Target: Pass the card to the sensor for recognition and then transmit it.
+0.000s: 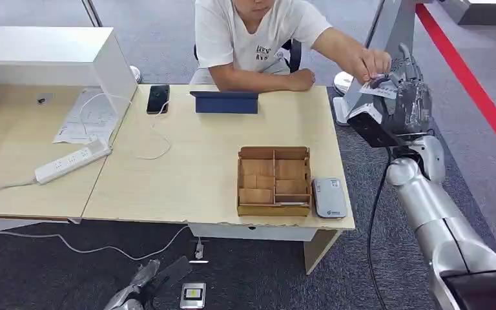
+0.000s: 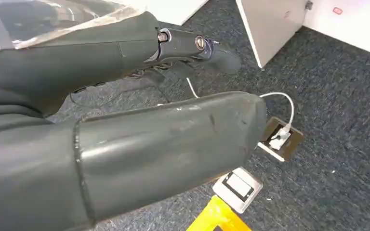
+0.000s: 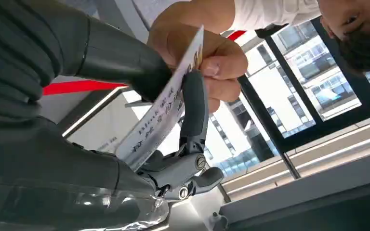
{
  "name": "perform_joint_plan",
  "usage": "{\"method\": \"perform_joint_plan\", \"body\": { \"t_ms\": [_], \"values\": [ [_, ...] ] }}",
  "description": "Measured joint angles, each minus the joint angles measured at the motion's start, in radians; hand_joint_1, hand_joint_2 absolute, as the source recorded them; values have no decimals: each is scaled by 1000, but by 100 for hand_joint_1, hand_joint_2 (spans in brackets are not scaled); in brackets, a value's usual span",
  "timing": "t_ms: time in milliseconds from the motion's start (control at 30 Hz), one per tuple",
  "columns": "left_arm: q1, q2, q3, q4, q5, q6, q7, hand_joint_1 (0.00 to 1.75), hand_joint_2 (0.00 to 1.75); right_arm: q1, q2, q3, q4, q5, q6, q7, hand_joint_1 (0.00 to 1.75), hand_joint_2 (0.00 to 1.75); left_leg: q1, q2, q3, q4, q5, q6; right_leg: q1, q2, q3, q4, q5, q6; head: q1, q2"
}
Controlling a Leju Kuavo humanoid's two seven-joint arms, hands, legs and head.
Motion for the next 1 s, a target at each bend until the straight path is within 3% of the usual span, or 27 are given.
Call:
{"method": "perform_joint_plan", "body": {
  "t_ms": [300, 667, 867, 1000],
  "values": [
    [-8, 0, -4, 0, -17, -10, 6, 0, 0, 0, -3, 2, 4, -8, 2, -7, 175, 175, 0, 0, 0, 0, 0, 0, 0, 0, 0, 0, 0, 0, 0, 0],
    [-6, 0, -4, 0, -2, -14, 3, 0, 0, 22, -11, 6, 4, -14, 55, 6, 175, 175, 0, 0, 0, 0, 0, 0, 0, 0, 0, 0, 0, 0, 0, 0],
    [-2, 0, 2, 0, 7, -14, 2, 0, 0, 62, -32, 12, -3, -26, 112, 39, 175, 175, 0, 0, 0, 0, 0, 0, 0, 0, 0, 0, 0, 0, 0, 0],
    [8, 2, 6, 0, 9, -10, 0, 0, 0, 144, -61, 22, -42, -33, 153, 84, 175, 175, 0, 0, 0, 0, -1, 0, 0, 0, 0, 0, 0, 0, 0, 0]
  ]
}}
